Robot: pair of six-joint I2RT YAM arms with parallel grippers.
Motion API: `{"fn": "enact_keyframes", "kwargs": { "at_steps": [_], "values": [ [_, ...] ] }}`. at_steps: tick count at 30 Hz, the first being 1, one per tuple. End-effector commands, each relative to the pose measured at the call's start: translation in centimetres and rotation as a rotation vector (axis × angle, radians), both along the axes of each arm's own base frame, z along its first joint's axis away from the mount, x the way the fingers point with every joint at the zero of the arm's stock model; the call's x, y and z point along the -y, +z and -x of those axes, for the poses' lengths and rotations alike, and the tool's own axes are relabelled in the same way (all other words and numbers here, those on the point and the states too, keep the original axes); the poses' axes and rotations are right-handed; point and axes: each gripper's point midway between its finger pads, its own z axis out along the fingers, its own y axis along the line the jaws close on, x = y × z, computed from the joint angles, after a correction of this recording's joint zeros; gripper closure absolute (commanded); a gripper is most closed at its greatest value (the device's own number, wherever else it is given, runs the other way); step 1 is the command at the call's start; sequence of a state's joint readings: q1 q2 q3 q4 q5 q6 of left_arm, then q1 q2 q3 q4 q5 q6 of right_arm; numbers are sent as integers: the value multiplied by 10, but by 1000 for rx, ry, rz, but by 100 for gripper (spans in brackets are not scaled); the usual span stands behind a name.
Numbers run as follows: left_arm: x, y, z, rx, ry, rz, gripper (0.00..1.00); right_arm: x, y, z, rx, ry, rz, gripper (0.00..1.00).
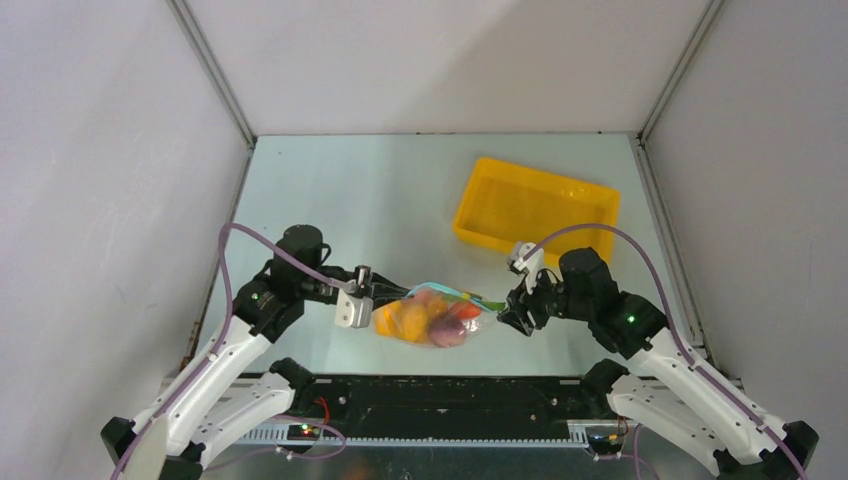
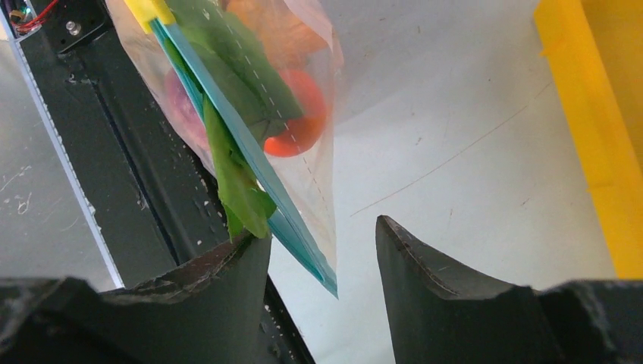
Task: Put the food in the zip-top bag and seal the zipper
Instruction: Adjust the zipper food storage bag at the center of the board.
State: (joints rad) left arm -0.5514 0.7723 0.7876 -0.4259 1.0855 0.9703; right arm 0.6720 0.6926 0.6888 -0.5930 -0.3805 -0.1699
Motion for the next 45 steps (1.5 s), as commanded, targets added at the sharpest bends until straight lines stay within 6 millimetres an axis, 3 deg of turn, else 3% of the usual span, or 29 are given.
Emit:
{"fn": "enact_keyframes", "kwargs": {
  "at_steps": [1, 12, 26, 34, 40, 42, 45],
  "values": [
    [0, 17, 3, 52, -26, 29, 100, -10, 31, -14, 121, 15, -70, 43],
    [-2, 14, 6, 56, -32, 18, 100, 9, 43, -12, 185, -53, -68, 42],
    [-1, 15, 6, 48, -37, 19, 100, -5, 24, -13, 121, 17, -29, 42],
    [-1, 14, 7, 40, -42, 24, 100, -28, 17, -17, 99, 99, -81, 43],
    [-1, 14, 8, 40, -45, 26, 100, -37, -1, -20, 57, 123, -75, 55],
    [-1, 14, 8, 41, -43, 31, 100, -36, -9, -20, 38, 122, -59, 63],
    [-1, 15, 7, 35, -32, 44, 100, -31, -15, -22, 7, 81, -41, 83]
  ]
}}
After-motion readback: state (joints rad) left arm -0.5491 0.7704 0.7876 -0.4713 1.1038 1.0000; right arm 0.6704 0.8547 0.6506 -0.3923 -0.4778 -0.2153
